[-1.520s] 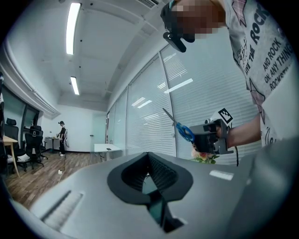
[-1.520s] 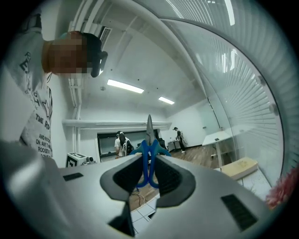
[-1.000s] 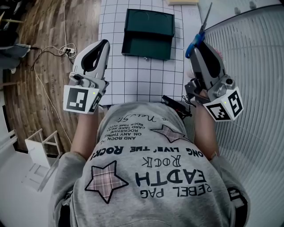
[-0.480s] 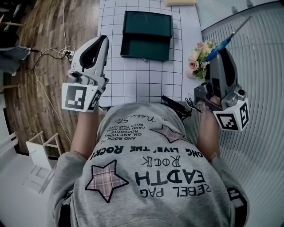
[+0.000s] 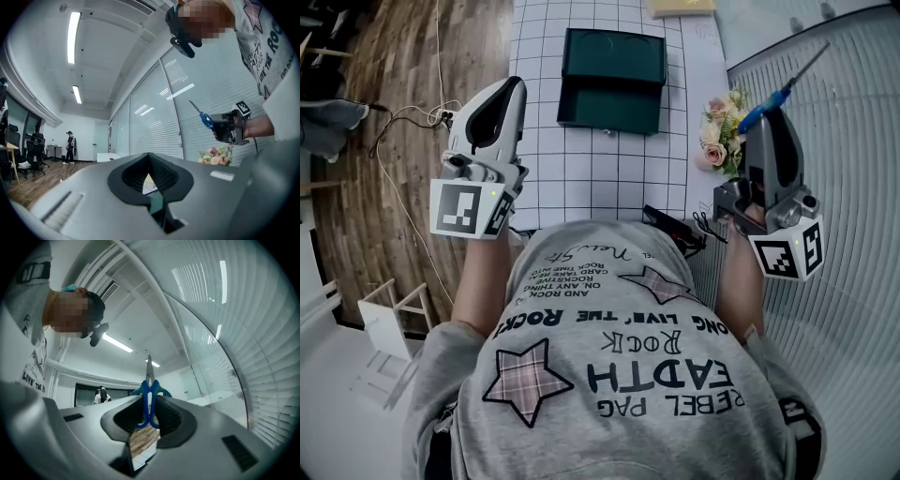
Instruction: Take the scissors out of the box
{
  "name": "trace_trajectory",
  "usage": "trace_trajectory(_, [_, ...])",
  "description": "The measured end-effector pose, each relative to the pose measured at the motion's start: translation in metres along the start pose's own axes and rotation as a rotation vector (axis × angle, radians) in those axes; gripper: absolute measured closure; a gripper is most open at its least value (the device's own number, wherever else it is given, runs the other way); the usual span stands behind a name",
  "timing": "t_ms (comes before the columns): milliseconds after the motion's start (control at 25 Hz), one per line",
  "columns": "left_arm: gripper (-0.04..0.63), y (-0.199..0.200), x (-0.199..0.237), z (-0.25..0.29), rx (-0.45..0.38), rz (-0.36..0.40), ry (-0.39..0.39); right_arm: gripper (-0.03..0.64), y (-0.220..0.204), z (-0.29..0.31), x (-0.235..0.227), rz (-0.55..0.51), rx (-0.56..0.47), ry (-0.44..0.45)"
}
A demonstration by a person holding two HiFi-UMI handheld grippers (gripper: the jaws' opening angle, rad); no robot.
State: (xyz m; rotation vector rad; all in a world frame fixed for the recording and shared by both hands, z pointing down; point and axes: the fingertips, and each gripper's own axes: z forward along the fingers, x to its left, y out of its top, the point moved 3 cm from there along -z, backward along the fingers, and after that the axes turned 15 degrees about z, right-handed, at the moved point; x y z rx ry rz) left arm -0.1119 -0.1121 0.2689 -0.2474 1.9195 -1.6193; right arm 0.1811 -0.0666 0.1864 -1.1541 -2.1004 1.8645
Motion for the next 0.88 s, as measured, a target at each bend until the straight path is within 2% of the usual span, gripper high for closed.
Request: trace_trajectory(880, [0.586,-0.005,0.012,-0.009,0.018,0.007,0.043,0.525,-0.009,0.004,-0.005,-0.007,0.015,-0.011])
